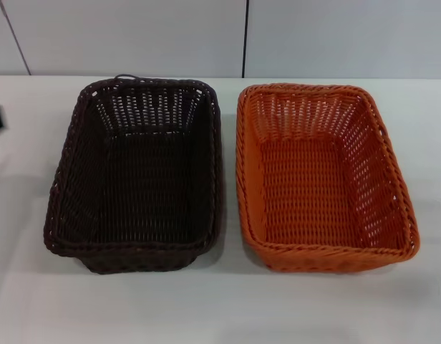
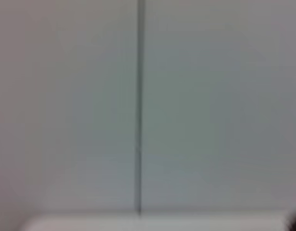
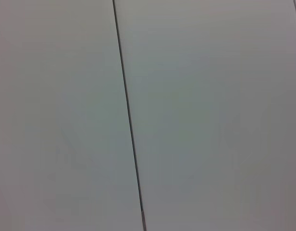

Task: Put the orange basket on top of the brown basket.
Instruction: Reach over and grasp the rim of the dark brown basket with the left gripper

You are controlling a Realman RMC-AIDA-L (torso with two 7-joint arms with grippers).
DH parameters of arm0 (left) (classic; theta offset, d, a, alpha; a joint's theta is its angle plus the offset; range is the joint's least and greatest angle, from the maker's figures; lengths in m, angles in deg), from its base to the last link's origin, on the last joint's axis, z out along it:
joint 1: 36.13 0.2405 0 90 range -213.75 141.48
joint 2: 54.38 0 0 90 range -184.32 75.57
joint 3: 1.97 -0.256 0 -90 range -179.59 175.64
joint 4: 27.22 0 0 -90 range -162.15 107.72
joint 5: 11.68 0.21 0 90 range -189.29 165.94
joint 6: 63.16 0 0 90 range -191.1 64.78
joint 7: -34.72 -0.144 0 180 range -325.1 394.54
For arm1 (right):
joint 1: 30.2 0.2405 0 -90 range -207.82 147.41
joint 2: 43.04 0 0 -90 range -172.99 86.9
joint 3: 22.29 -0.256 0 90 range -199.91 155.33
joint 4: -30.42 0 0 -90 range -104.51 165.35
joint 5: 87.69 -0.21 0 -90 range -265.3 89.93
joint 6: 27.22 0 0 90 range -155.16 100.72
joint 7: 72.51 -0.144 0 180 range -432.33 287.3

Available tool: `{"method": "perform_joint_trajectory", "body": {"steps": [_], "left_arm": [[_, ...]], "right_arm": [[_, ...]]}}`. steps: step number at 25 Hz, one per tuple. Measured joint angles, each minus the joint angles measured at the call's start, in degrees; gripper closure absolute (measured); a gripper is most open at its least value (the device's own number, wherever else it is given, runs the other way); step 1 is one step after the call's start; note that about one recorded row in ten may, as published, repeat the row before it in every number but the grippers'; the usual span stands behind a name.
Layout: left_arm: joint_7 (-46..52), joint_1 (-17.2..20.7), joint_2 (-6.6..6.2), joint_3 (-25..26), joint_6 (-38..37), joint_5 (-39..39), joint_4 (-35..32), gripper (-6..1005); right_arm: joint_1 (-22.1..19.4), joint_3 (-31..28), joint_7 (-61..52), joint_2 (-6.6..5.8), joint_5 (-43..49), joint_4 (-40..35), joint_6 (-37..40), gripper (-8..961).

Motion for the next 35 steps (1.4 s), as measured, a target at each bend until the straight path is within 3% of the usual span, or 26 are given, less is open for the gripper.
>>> {"method": "perform_joint_trajectory", "body": {"steps": [2, 3, 4, 5, 6, 15, 35], "left_arm": [[-2.75, -1.81, 1.51, 2.71, 12.08, 0.15, 3.73, 211], [-2.75, -1.81, 1.51, 2.71, 12.08, 0.15, 3.73, 211], [-4.91, -3.56, 3.09, 4.72, 18.71, 0.24, 5.58, 212], [-4.91, -3.56, 3.09, 4.72, 18.71, 0.24, 5.58, 212], [-9.40, -7.80, 6.52, 8.32, 32.84, 0.72, 8.17, 212], [-9.23, -11.10, 6.69, 6.67, 37.98, 1.40, 8.46, 215], [-9.06, -18.00, 6.70, 7.13, 35.71, 3.65, -4.65, 225]], "right_arm": [[-0.01, -0.01, 0.00, -0.01, -0.02, 0.12, 0.00, 254], [0.02, 0.07, 0.00, -0.01, -0.03, 0.20, 0.00, 254], [0.09, 0.16, 0.00, -0.01, -0.03, 0.25, 0.01, 254], [0.14, 0.27, 0.00, -0.01, -0.04, 0.28, 0.01, 254], [0.15, 0.27, 0.00, -0.01, -0.04, 0.28, 0.01, 254], [-0.35, 0.30, 0.00, 0.09, -0.07, 1.19, 0.07, 254], [-0.48, 0.30, 0.00, 0.10, -0.04, 0.87, 0.10, 255]]}}
